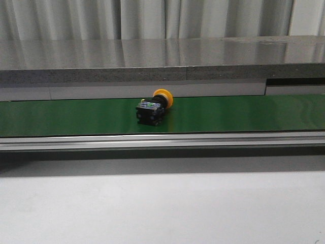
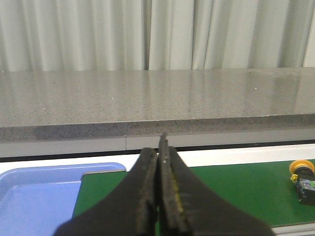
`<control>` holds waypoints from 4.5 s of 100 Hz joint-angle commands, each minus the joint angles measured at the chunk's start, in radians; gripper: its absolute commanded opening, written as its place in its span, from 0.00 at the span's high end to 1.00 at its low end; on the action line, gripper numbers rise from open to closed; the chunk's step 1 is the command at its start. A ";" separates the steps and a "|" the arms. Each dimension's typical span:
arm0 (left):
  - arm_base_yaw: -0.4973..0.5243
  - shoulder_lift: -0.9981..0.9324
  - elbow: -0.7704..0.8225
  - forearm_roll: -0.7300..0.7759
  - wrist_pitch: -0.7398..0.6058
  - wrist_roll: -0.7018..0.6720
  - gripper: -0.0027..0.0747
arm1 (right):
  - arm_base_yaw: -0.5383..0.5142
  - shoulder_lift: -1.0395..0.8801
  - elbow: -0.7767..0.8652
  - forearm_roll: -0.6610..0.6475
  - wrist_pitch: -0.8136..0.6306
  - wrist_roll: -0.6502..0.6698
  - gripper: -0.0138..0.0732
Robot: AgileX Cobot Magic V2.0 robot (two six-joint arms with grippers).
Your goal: Move button from left to right
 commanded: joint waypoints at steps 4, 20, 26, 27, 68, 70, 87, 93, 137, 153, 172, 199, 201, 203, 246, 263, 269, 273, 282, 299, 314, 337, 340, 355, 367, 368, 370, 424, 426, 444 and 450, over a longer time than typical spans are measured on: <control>-0.008 0.009 -0.026 -0.006 -0.080 -0.003 0.99 | -0.005 0.045 -0.099 0.014 -0.055 -0.002 0.92; -0.008 0.009 -0.026 -0.006 -0.080 -0.003 0.99 | -0.005 0.171 -0.247 0.012 0.103 -0.002 0.92; -0.008 0.009 -0.026 -0.006 -0.080 -0.003 0.99 | -0.005 0.235 -0.327 0.006 0.186 -0.002 0.92; -0.008 0.009 -0.026 -0.006 -0.080 -0.003 0.99 | -0.005 0.243 -0.327 0.004 0.194 -0.002 0.92; -0.008 0.009 -0.026 -0.006 -0.080 -0.003 0.99 | -0.005 0.725 -0.770 -0.051 0.664 -0.002 0.92; -0.008 0.009 -0.026 -0.006 -0.080 -0.003 0.99 | -0.005 0.741 -0.778 -0.051 0.670 -0.002 0.92; -0.008 0.009 -0.026 -0.006 -0.080 -0.003 0.99 | -0.005 0.816 -0.815 -0.027 0.676 -0.002 0.92; -0.008 0.009 -0.026 -0.006 -0.080 -0.003 0.99 | -0.005 0.831 -0.814 -0.021 0.677 -0.002 0.92; -0.008 0.009 -0.026 -0.006 -0.080 -0.003 0.99 | -0.005 0.854 -0.814 -0.010 0.699 -0.002 0.14; -0.008 0.009 -0.026 -0.006 -0.080 -0.003 0.99 | -0.005 0.860 -0.814 -0.009 0.678 -0.002 0.10; -0.008 0.009 -0.026 -0.006 -0.080 -0.003 0.99 | -0.005 0.941 -0.843 0.020 0.659 -0.002 0.11; -0.008 0.009 -0.026 -0.006 -0.080 -0.003 0.99 | -0.005 1.146 -0.958 0.039 0.641 -0.002 0.11; -0.008 0.009 -0.026 -0.006 -0.080 -0.003 0.99 | -0.005 1.163 -0.968 0.039 0.638 -0.003 0.11; -0.008 0.009 -0.026 -0.006 -0.080 -0.003 0.99 | -0.005 1.180 -0.975 0.039 0.637 -0.003 0.11; -0.008 0.009 -0.026 -0.006 -0.080 -0.003 0.99 | -0.005 1.478 -1.124 0.052 0.532 -0.020 0.11; -0.008 0.009 -0.026 -0.006 -0.080 -0.003 0.99 | -0.005 1.563 -1.175 0.055 0.527 -0.021 0.11; -0.008 0.009 -0.026 -0.006 -0.080 -0.003 0.99 | -0.005 1.589 -1.188 0.055 0.518 -0.022 0.11; -0.008 0.009 -0.026 -0.006 -0.080 -0.003 0.99 | -0.005 1.606 -1.193 0.055 0.512 -0.027 0.11; -0.008 0.009 -0.026 -0.006 -0.080 -0.003 0.99 | -0.005 1.636 -1.199 0.054 0.498 -0.033 0.11; -0.008 0.009 -0.026 -0.006 -0.080 -0.003 0.99 | -0.005 1.701 -1.202 0.032 0.500 -0.036 0.11; -0.008 0.009 -0.026 -0.006 -0.080 -0.003 0.99 | -0.005 1.721 -1.202 0.030 0.519 -0.036 0.26; -0.008 0.009 -0.026 -0.006 -0.080 -0.003 0.99 | -0.005 1.719 -1.260 0.030 0.606 -0.036 0.69; -0.008 0.009 -0.026 -0.006 -0.080 -0.003 0.99 | -0.005 1.719 -1.275 0.026 0.625 -0.036 0.70; -0.008 0.009 -0.026 -0.006 -0.080 -0.003 0.99 | -0.005 1.719 -1.380 -0.060 0.722 -0.038 0.70; -0.008 0.009 -0.026 -0.006 -0.080 -0.003 0.99 | -0.022 1.719 -1.454 -0.167 0.782 -0.041 0.70; -0.008 0.009 -0.026 -0.006 -0.080 -0.003 0.99 | -0.027 1.719 -1.458 -0.174 0.783 -0.041 0.70; -0.008 0.009 -0.026 -0.006 -0.080 -0.003 0.99 | -0.034 1.719 -1.467 -0.192 0.787 -0.044 0.70; -0.008 0.009 -0.026 -0.006 -0.080 -0.003 0.99 | -0.449 1.739 -1.490 -0.179 0.668 -0.156 0.70; -0.008 0.009 -0.026 -0.006 -0.080 -0.003 0.99 | -0.460 1.745 -1.490 -0.176 0.667 -0.160 0.70; -0.008 0.009 -0.026 -0.006 -0.080 -0.003 0.99 | -0.518 1.820 -1.488 -0.130 0.694 -0.189 0.70; -0.008 0.009 -0.026 -0.006 -0.080 -0.003 0.99 | -0.520 1.847 -1.488 -0.111 0.709 -0.191 0.70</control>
